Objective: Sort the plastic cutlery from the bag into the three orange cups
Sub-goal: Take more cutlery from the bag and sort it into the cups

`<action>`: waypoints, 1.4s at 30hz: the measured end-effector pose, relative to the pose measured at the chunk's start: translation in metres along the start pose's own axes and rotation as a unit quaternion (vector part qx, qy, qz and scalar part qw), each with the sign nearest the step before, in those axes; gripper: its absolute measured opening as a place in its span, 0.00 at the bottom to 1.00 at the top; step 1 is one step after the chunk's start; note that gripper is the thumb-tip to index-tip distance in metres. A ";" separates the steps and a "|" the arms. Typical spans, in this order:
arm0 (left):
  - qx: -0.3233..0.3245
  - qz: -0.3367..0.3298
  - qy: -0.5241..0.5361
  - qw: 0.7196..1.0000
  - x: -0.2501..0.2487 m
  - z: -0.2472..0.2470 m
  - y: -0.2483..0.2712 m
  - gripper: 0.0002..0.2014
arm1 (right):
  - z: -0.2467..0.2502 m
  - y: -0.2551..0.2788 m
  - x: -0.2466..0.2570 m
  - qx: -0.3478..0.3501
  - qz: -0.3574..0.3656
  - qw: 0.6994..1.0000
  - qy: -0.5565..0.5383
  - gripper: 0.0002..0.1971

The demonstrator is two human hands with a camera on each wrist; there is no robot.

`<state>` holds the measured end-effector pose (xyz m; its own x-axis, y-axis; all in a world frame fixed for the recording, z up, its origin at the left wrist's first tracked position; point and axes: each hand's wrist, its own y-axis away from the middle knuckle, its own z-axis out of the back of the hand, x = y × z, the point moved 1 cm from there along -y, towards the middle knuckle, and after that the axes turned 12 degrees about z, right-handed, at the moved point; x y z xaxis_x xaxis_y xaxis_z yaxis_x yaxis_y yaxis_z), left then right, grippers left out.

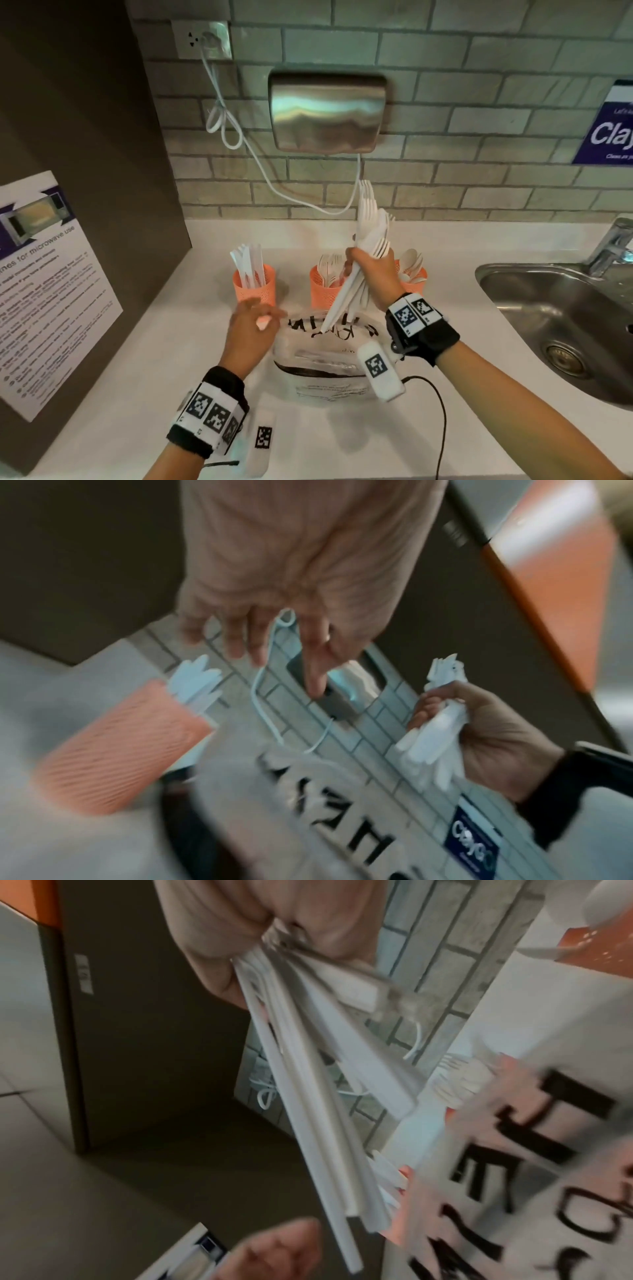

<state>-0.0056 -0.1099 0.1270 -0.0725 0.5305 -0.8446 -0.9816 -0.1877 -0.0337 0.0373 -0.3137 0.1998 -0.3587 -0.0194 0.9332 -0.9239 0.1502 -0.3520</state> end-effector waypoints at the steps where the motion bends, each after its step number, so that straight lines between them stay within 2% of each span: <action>1: -0.056 -0.023 0.057 0.997 -0.013 0.005 0.004 0.08 | 0.000 -0.002 0.005 -0.008 0.002 1.000 -0.012 0.08; 2: -0.070 -0.033 0.129 0.989 -0.026 0.007 0.008 0.08 | -0.001 -0.004 0.010 -0.014 0.007 1.000 -0.022 0.08; 3: -0.044 -0.026 0.205 0.977 -0.038 0.005 0.011 0.08 | -0.002 -0.004 0.015 -0.018 0.012 0.999 -0.030 0.09; 4: 0.010 0.000 0.278 0.960 -0.048 0.000 0.014 0.08 | -0.004 -0.004 0.020 -0.019 0.017 0.999 -0.039 0.09; 6: 0.124 0.087 0.396 0.906 -0.060 -0.016 0.017 0.12 | -0.009 -0.001 0.029 -0.020 0.033 0.998 -0.048 0.11; 8: 0.187 0.169 0.480 0.840 -0.064 -0.034 0.018 0.18 | -0.015 0.005 0.031 -0.029 0.051 0.998 -0.028 0.09; 11: 0.214 0.224 0.517 0.798 -0.064 -0.053 0.021 0.23 | -0.022 0.018 0.030 -0.047 0.066 0.997 -0.019 0.04; 14: 0.222 0.282 0.565 0.743 -0.060 -0.062 0.025 0.17 | -0.025 0.028 0.024 -0.061 0.080 0.995 -0.023 0.06; 17: 0.238 0.324 0.573 0.714 -0.058 -0.068 0.029 0.14 | -0.030 0.036 0.011 -0.093 0.058 0.993 -0.044 0.07; 20: 0.247 0.367 0.596 0.670 -0.057 -0.073 0.029 0.13 | -0.034 0.039 -0.002 -0.106 0.035 0.992 -0.050 0.09; 27: 0.227 0.377 0.618 0.651 -0.077 -0.067 0.025 0.14 | -0.039 0.045 -0.018 -0.090 0.032 0.994 -0.045 0.10; 32: 0.167 0.412 0.653 0.613 -0.093 -0.065 0.028 0.19 | -0.038 0.038 -0.011 -0.103 0.034 0.993 -0.038 0.10; 34: 0.184 0.417 0.654 0.604 -0.095 -0.067 0.023 0.18 | -0.037 0.035 -0.010 -0.116 0.040 0.992 -0.037 0.11; 37: 0.233 0.396 0.635 0.621 -0.088 -0.076 0.019 0.14 | -0.037 0.032 -0.011 -0.118 0.042 0.992 -0.029 0.13; 40: 0.232 0.396 0.610 0.646 -0.085 -0.080 0.020 0.12 | -0.037 0.034 -0.014 -0.102 0.035 0.994 -0.020 0.14; 42: 0.245 0.387 0.619 0.638 -0.082 -0.084 0.015 0.14 | -0.038 0.036 -0.020 -0.098 0.018 0.995 -0.010 0.10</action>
<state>0.0002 -0.2257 0.1514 -0.6710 -0.6811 -0.2928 -0.6963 0.4434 0.5644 0.0159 -0.2708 0.1715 -0.3955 -0.0299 0.9180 -0.8676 0.3401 -0.3627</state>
